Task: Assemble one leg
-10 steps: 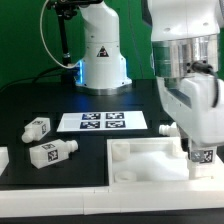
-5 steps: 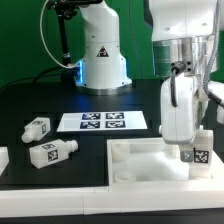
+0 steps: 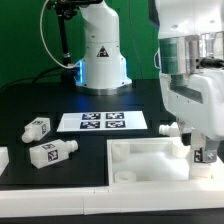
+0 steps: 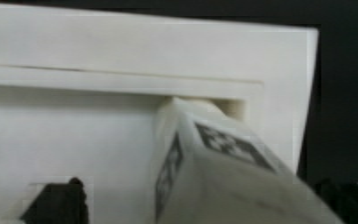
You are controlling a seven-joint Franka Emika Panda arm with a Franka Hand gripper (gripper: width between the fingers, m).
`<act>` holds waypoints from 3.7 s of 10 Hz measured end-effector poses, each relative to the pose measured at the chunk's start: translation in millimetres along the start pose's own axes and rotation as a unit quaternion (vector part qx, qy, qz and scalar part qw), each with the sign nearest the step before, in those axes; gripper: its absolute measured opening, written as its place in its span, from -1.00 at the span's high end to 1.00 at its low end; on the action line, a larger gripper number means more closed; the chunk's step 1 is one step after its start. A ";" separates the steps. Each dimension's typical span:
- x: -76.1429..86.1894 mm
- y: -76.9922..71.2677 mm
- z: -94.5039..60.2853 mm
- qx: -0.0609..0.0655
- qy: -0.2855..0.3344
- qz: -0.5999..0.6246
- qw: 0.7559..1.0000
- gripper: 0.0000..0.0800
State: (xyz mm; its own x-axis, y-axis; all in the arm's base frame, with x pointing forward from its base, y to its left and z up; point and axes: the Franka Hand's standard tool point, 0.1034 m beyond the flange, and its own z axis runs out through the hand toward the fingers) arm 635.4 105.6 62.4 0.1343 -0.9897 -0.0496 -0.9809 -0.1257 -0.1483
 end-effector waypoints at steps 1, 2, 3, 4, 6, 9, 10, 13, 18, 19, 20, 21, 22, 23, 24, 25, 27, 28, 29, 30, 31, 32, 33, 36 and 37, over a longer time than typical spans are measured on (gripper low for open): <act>2.0 0.1 0.1 -0.001 0.002 -0.046 0.999 -0.62; 2.2 0.1 0.2 -0.001 0.003 -0.084 0.996 -0.62; 0.8 -0.1 0.1 -0.004 0.008 -0.149 0.989 -0.62; -6.0 -1.6 -0.1 -0.010 0.016 -0.283 0.959 -0.62; -14.2 -2.0 -3.4 -0.009 0.014 -0.390 0.921 -0.62; -12.1 -1.4 -2.1 -0.010 0.014 -0.370 0.929 -0.13; -12.5 -1.1 -1.9 -0.009 0.014 -0.336 0.942 0.29; -10.9 -1.4 -1.6 -0.013 0.013 -0.206 0.978 0.29; -6.9 -9.2 0.3 -0.018 -0.012 0.217 0.976 0.29; -7.0 -10.0 0.4 -0.013 -0.010 0.262 0.965 0.29; -10.3 -9.7 0.7 -0.014 -0.009 0.284 0.959 0.29; -13.3 -9.6 0.8 -0.014 -0.010 0.286 0.958 0.29; -12.9 -9.6 0.8 -0.014 -0.010 0.272 0.962 0.29; -12.9 -9.4 0.9 -0.013 -0.011 0.234 0.972 0.11; -13.2 -8.8 1.1 -0.014 -0.012 0.150 0.989 -0.35; -13.7 -9.6 -0.9 -0.014 -0.015 0.055 0.998 -0.35; -18.5 -4.6 -4.0 -0.006 -0.017 -0.039 0.999 -0.60; -16.5 -4.3 -3.1 -0.006 -0.017 -0.076 0.997 -0.62; -15.5 -4.4 -3.1 -0.005 -0.017 -0.104 0.994 -0.62; -15.4 -4.3 -2.9 -0.005 -0.017 -0.120 0.993 -0.62; -10.6 -3.8 -2.9 -0.008 -0.012 -0.218 0.976 -0.62; 0.1 -4.0 -3.0 -0.014 -0.004 -0.340 0.940 -0.62; 5.3 -5.8 -2.3 -0.017 -0.007 -0.421 0.907 -0.62; 5.9 -5.6 -1.8 -0.017 -0.007 -0.382 0.924 0.04; 5.6 -5.5 -1.7 -0.017 -0.006 -0.348 0.937 0.29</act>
Offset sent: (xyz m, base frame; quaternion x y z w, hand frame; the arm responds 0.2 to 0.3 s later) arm -0.0007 0.0308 0.0041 -0.0203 -0.0065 -0.5055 0.8626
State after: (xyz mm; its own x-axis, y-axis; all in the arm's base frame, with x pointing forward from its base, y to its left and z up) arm 641.4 100.6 64.6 0.7441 -0.6671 0.0357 -0.6598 -0.7423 -0.1166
